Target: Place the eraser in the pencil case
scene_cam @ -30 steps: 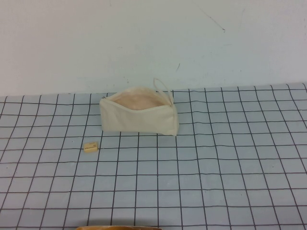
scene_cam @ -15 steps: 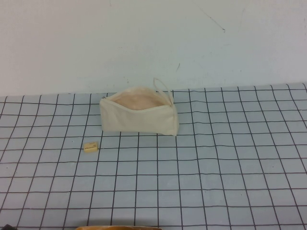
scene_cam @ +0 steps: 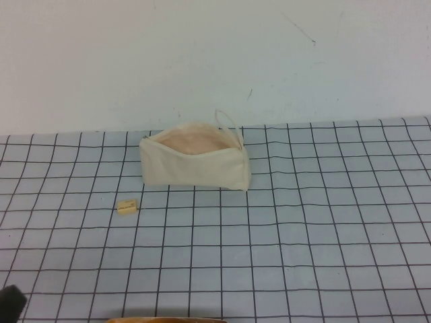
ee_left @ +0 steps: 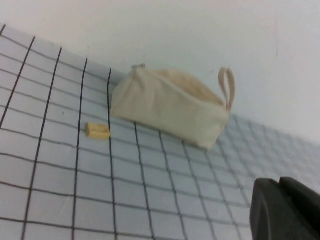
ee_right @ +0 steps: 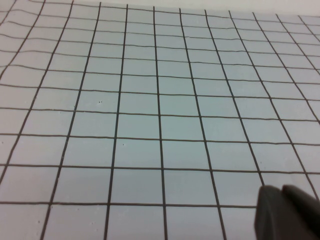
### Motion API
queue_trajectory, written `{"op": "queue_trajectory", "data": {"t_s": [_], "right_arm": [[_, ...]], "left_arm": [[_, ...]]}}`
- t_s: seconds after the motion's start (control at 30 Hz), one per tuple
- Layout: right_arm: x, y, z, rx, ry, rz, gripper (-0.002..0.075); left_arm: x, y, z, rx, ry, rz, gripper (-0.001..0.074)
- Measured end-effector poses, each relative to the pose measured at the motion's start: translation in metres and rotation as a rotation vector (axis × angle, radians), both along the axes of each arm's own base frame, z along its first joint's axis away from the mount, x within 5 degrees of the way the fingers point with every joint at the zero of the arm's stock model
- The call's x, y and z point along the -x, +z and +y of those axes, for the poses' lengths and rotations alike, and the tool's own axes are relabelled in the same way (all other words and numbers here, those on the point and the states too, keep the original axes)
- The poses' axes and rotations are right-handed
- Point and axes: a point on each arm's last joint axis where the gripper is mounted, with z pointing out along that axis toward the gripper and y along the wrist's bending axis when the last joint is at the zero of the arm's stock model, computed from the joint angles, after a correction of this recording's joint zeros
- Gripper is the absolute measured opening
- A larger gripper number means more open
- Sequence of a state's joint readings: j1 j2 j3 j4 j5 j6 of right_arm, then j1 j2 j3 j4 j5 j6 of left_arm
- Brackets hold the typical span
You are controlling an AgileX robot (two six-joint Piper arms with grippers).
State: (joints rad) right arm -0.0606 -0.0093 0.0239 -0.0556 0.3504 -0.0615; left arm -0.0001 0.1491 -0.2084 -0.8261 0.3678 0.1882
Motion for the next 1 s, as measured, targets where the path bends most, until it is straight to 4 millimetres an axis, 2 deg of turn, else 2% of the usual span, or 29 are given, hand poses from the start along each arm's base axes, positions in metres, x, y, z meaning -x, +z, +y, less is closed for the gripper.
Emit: {"op": "queue_trajectory", "data": {"t_s": [0.1,0.2,0.33,0.47,0.5,0.53,0.6,0.73,0.87,1.0], "right_arm": [[0.000,0.000,0.000,0.000,0.000,0.000,-0.0001],[0.000,0.000,0.000,0.000,0.000,0.000,-0.0001],[0.000,0.000,0.000,0.000,0.000,0.000,-0.0001],[0.000,0.000,0.000,0.000,0.000,0.000,-0.0001],[0.000,0.000,0.000,0.000,0.000,0.000,-0.0001],[0.000,0.000,0.000,0.000,0.000,0.000,-0.0001],[0.000,0.000,0.000,0.000,0.000,0.000,-0.0001],[0.000,0.000,0.000,0.000,0.000,0.000,-0.0001],[0.000,0.000,0.000,0.000,0.000,0.000,-0.0001],[0.000,0.000,0.000,0.000,0.000,0.000,-0.0001]], "left_arm": [[-0.014,0.017,-0.004,-0.163,-0.082,0.114,-0.0001],[-0.037,0.032,-0.005,-0.345,-0.164,0.199,-0.0001],[-0.082,0.045,-0.005,-0.512,-0.266,0.284,-0.0001],[-0.129,0.047,-0.005,-0.602,-0.342,0.360,-0.0001],[-0.143,0.047,-0.004,-0.617,-0.358,0.384,-0.0001],[-0.170,0.045,-0.004,-0.639,-0.392,0.436,-0.0001],[-0.194,0.045,-0.004,-0.653,-0.427,0.478,-0.0001],[-0.240,0.031,-0.006,-0.650,-0.501,0.592,-0.0001],[-0.274,0.021,-0.014,-0.736,-0.526,0.692,-0.0001],[-0.299,0.007,-0.037,-0.893,-0.526,0.799,-0.0001]]}}
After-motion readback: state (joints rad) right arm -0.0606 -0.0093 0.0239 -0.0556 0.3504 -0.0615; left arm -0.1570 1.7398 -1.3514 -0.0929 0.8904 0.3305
